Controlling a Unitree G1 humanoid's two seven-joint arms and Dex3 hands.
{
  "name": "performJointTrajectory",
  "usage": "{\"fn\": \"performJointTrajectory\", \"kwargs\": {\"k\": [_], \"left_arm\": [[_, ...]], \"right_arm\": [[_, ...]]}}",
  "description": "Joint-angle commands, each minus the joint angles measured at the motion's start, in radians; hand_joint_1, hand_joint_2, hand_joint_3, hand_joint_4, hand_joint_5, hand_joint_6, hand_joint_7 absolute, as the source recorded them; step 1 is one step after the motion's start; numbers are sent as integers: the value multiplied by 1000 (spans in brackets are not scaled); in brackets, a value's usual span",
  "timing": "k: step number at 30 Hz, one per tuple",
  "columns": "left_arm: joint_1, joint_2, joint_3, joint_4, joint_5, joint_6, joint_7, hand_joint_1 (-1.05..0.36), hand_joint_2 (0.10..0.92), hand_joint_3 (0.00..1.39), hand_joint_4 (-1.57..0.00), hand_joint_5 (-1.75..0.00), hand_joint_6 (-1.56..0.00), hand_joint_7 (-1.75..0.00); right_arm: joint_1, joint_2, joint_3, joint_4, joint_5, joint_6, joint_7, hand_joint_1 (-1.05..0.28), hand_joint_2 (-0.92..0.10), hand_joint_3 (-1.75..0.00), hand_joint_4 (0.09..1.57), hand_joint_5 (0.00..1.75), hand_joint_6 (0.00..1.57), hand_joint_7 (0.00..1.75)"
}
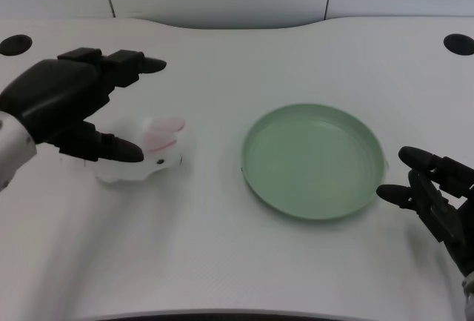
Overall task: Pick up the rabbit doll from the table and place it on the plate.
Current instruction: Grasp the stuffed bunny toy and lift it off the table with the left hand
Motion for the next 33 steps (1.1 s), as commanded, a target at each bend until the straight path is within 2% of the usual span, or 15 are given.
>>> {"fn": "performJointTrajectory", "kwargs": {"k": [1,4,6,8,10,13,17,19,23,24,27,33], "left_arm": [[-50,22,-38,32,47,22,-4,-943,921,128,1,-75,1,-157],[-136,23,-96,77,111,64,-38,-1004,921,120,1,-7,-5,-58],[-176,14,-134,134,136,72,-42,-1031,921,120,1,-1,-16,-55],[-210,0,-168,194,150,91,-57,-1043,921,124,1,1,-23,-58],[-235,-14,-193,246,151,113,-72,-1047,921,108,-4,-2,-34,-65],[-272,-33,-229,329,159,133,-81,-1047,921,84,-10,-6,-39,-68],[-337,-79,-286,516,186,144,-43,-1048,921,47,-20,-12,-50,-75],[-383,-127,-320,674,205,152,6,-1048,913,37,-44,-26,-69,-85],[-441,-180,-367,866,223,139,80,-1048,917,28,-61,-37,-79,-89],[-449,-196,-378,909,228,142,103,-1048,918,27,-61,-38,-81,-90],[-466,-221,-397,985,235,142,145,-1048,920,23,-58,-39,-86,-93],[-480,-227,-413,1019,226,131,165,-1048,920,20,-56,-43,-86,-95]], "right_arm": [[14,-9,-6,-5,6,-8,-4,-217,-921,-301,1012,471,1108,12],[19,-9,-5,-7,7,-15,1,-221,-921,-305,1010,468,1112,13],[20,-7,-5,-3,5,-18,-5,-225,-921,-305,1014,468,1108,10],[21,-6,-7,2,12,-27,4,-227,-921,-304,1011,466,1104,8],[22,-6,-6,4,13,-31,7,-229,-921,-303,1019,469,1107,9],[24,-4,-5,-6,14,-19,0,-229,-921,-303,1024,468,1117,14],[27,-8,-4,-7,12,-23,4,-226,-921,-317,1019,458,1109,9],[31,-8,-5,-10,12,-22,4,-221,-921,-324,1019,454,1112,10],[37,-11,-2,-19,10,-17,4,-241,-921,-319,1024,445,1106,6],[41,-9,-2,-29,12,-11,1,-238,-921,-319,1024,443,1105,5],[48,-5,-1,-48,16,2,-3,-227,-921,-322,1023,440,1104,4],[51,-5,-1,-55,15,8,-4,-225,-921,-323,1024,437,1104,4]]}}
